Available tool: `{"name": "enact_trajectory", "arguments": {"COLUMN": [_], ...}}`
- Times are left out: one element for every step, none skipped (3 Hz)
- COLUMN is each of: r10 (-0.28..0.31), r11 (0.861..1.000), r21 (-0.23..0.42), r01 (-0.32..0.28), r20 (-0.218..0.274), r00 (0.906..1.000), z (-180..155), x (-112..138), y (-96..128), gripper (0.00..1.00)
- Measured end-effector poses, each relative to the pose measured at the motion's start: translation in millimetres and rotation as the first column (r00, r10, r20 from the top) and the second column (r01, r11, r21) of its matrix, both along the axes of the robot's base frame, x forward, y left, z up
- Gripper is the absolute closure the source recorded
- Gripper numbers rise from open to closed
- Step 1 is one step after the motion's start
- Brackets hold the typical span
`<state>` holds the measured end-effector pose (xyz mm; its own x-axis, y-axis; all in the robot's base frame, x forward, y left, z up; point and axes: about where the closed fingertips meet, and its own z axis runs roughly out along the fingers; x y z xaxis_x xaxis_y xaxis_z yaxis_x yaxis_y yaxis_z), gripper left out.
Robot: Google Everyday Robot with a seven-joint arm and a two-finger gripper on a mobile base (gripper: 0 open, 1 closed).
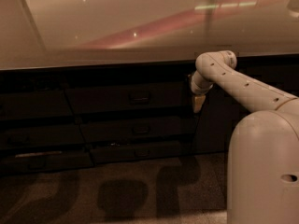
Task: Open top drawer
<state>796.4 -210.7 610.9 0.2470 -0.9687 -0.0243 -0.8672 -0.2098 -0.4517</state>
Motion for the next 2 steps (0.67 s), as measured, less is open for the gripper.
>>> {"name": "enact_trajectory", "arguments": {"r10": [0.0, 0.0], "r11": [1.0, 1.0], "r21": [0.0, 0.0], "r01": [0.0, 0.0], "r20": [0.0, 0.0], "r00": [1.0, 1.0], "z": [0.0, -0.1], "x": [0.0, 0.0], "y": [0.0, 0.0], "gripper": [0.19, 0.42]}}
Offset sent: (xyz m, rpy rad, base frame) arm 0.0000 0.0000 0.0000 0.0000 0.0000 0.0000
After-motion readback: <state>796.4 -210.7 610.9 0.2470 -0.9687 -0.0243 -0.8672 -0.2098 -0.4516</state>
